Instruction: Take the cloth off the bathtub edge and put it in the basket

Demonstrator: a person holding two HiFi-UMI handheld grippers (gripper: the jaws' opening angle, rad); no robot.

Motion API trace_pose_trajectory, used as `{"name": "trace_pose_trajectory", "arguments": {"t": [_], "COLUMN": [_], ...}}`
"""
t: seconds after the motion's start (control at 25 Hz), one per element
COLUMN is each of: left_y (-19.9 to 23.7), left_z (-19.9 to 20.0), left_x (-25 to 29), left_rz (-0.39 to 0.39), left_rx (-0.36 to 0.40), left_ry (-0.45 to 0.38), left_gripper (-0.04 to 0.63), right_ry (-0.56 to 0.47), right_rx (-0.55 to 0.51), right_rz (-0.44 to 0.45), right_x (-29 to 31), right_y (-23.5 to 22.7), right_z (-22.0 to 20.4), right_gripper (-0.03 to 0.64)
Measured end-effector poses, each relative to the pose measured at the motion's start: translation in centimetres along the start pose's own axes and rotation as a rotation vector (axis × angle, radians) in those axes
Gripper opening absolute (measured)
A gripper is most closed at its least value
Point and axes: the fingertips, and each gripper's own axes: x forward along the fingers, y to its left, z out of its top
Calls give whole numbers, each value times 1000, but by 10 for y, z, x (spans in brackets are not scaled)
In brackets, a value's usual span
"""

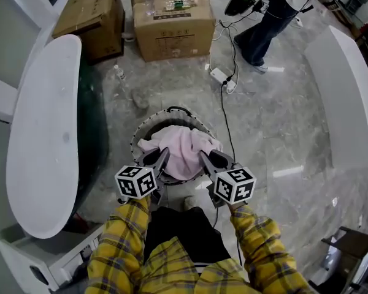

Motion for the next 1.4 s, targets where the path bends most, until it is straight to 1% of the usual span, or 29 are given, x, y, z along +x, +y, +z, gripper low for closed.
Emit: {"name": "trace_pose_trajectory", "arguments": {"t": [0.12, 0.36, 0.52, 0.6, 0.68, 0.72, 0.84, 0.88, 0.92, 0.96, 1.0, 1.04, 1.12, 1.28, 1.4], "left_y": [18, 53, 71, 80, 84, 85, 85, 84, 83, 83, 82, 81, 78, 68, 59], "left_z": [-29, -77, -104, -110, -110, -109, -108, -108, -107, -106, -104, -102, -100, -94, -89], "left_x": [5, 15, 12, 8, 2, 0, -6, -8, -10, -11, -13, -15, -19, -24, -31], "left_rz": [52, 143, 247, 308, 342, 343, 330, 326, 324, 324, 328, 331, 327, 311, 307], "left_rx": [-23, -53, -45, -33, -18, -19, -45, -52, -57, -61, -63, -66, -72, -74, -57], "left_ry": [39, 121, 201, 216, 205, 200, 190, 186, 179, 170, 160, 150, 137, 128, 118], "left_gripper": [52, 52, 60, 66, 109, 115, 116, 115, 110, 94, 73, 56, 44, 37, 37], "right_ry": [41, 122, 192, 237, 263, 261, 241, 240, 241, 241, 243, 245, 248, 241, 235], "right_rx": [18, 19, -19, -46, -49, -51, -64, -66, -71, -78, -85, -89, -86, -68, -67], "right_rz": [-10, -30, -3, 8, 6, -1, -30, -42, -55, -69, -81, -89, -100, -114, -121], "right_x": [12, 36, 47, 51, 53, 53, 52, 51, 51, 49, 48, 48, 46, 43, 38], "right_y": [-10, -29, -26, -24, -24, -24, -25, -26, -27, -27, -28, -28, -27, -23, -18], "right_z": [-27, -72, -95, -106, -114, -115, -113, -111, -110, -110, -109, -110, -110, -107, -103], "right_gripper": [74, 75, 79, 102, 205, 219, 219, 209, 134, 78, 60, 49, 41, 34, 32]}}
